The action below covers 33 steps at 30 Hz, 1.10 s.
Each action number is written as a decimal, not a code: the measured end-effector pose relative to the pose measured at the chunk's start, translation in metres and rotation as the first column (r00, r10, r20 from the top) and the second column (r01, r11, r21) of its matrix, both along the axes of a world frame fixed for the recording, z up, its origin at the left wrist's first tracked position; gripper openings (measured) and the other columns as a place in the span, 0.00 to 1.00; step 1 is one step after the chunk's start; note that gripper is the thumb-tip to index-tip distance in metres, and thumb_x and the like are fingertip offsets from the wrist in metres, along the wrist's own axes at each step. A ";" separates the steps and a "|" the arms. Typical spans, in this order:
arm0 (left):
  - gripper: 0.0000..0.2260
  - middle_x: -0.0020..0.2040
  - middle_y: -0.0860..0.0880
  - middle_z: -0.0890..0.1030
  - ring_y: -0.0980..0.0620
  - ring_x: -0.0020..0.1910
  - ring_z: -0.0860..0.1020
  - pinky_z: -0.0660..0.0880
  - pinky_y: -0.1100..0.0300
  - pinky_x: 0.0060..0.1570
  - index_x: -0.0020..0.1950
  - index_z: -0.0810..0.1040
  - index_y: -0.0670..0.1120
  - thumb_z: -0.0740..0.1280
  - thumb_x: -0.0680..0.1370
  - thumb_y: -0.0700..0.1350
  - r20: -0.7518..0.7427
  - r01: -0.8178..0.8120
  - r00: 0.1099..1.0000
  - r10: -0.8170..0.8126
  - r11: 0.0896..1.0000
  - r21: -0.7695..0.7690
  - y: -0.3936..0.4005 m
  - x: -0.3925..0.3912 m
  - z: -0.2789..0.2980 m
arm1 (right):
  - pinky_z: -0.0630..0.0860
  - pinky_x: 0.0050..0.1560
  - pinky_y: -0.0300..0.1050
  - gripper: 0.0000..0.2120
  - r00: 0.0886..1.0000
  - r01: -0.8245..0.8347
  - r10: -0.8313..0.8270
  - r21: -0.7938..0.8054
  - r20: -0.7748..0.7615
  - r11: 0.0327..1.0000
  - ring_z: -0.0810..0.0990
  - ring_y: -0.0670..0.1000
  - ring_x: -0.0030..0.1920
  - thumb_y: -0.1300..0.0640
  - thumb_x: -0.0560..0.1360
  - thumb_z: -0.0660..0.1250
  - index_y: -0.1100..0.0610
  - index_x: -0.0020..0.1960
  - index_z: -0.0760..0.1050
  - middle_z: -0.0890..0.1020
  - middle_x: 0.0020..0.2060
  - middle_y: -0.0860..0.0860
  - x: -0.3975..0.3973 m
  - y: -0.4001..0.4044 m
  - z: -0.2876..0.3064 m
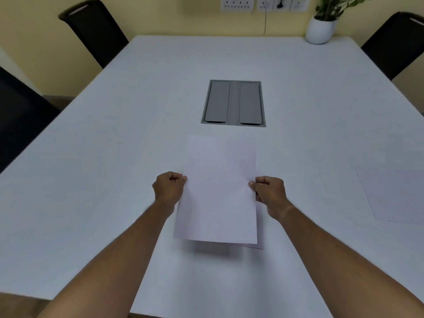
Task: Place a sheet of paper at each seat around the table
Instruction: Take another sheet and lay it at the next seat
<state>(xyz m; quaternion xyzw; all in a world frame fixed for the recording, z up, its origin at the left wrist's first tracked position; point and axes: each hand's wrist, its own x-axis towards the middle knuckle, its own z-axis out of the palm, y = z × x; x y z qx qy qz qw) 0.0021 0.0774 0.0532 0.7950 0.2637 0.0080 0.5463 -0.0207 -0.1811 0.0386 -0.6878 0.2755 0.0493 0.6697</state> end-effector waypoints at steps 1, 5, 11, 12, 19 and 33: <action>0.01 0.40 0.54 0.80 0.58 0.39 0.77 0.72 0.67 0.39 0.44 0.82 0.45 0.72 0.75 0.41 0.005 -0.008 1.000 0.008 1.000 -0.002 0.006 -0.004 0.004 | 0.76 0.33 0.38 0.07 1.000 -0.020 0.020 0.009 0.009 1.000 0.82 0.47 0.38 0.65 0.73 0.74 0.54 0.42 0.80 0.84 0.40 0.51 -0.001 0.004 0.003; 0.02 0.41 0.53 0.80 0.56 0.41 0.77 0.72 0.66 0.40 0.43 0.81 0.45 0.72 0.75 0.41 0.035 -0.056 0.998 0.056 0.998 0.008 0.033 -0.021 0.024 | 0.76 0.35 0.40 0.07 0.995 -0.087 0.086 0.018 0.046 0.996 0.81 0.48 0.39 0.65 0.73 0.74 0.54 0.41 0.80 0.84 0.38 0.50 -0.003 0.028 0.019; 0.02 0.41 0.52 0.80 0.55 0.42 0.78 0.73 0.62 0.45 0.43 0.81 0.44 0.73 0.74 0.40 0.098 -0.120 0.988 0.119 0.993 0.004 0.080 -0.038 0.052 | 0.77 0.36 0.40 0.05 0.981 -0.172 0.169 0.022 0.099 0.985 0.82 0.50 0.42 0.64 0.73 0.75 0.57 0.45 0.81 0.84 0.44 0.54 0.000 0.074 0.044; 0.02 0.40 0.53 0.80 0.56 0.41 0.78 0.73 0.63 0.44 0.42 0.81 0.44 0.73 0.74 0.40 0.110 -0.130 0.986 0.129 0.991 0.000 0.090 -0.041 0.056 | 0.77 0.37 0.40 0.05 0.978 -0.184 0.181 0.016 0.106 0.983 0.81 0.51 0.42 0.64 0.73 0.75 0.59 0.47 0.81 0.83 0.45 0.55 0.001 0.084 0.048; 0.04 0.39 0.54 0.80 0.57 0.39 0.77 0.72 0.66 0.39 0.40 0.81 0.46 0.73 0.74 0.40 0.146 -0.180 0.973 0.178 0.984 -0.003 0.177 -0.057 0.072 | 0.79 0.40 0.42 0.04 0.960 -0.239 0.238 -0.009 0.147 0.971 0.83 0.52 0.43 0.65 0.73 0.74 0.58 0.42 0.81 0.85 0.45 0.56 0.004 0.171 0.066; 0.04 0.40 0.55 0.79 0.59 0.39 0.77 0.74 0.62 0.44 0.40 0.81 0.45 0.73 0.74 0.40 0.165 -0.169 0.971 0.172 0.985 -0.036 0.398 -0.062 0.075 | 0.83 0.51 0.51 0.03 0.964 -0.197 0.198 -0.024 0.180 0.980 0.85 0.61 0.51 0.65 0.73 0.73 0.63 0.47 0.82 0.85 0.48 0.60 -0.002 0.394 0.074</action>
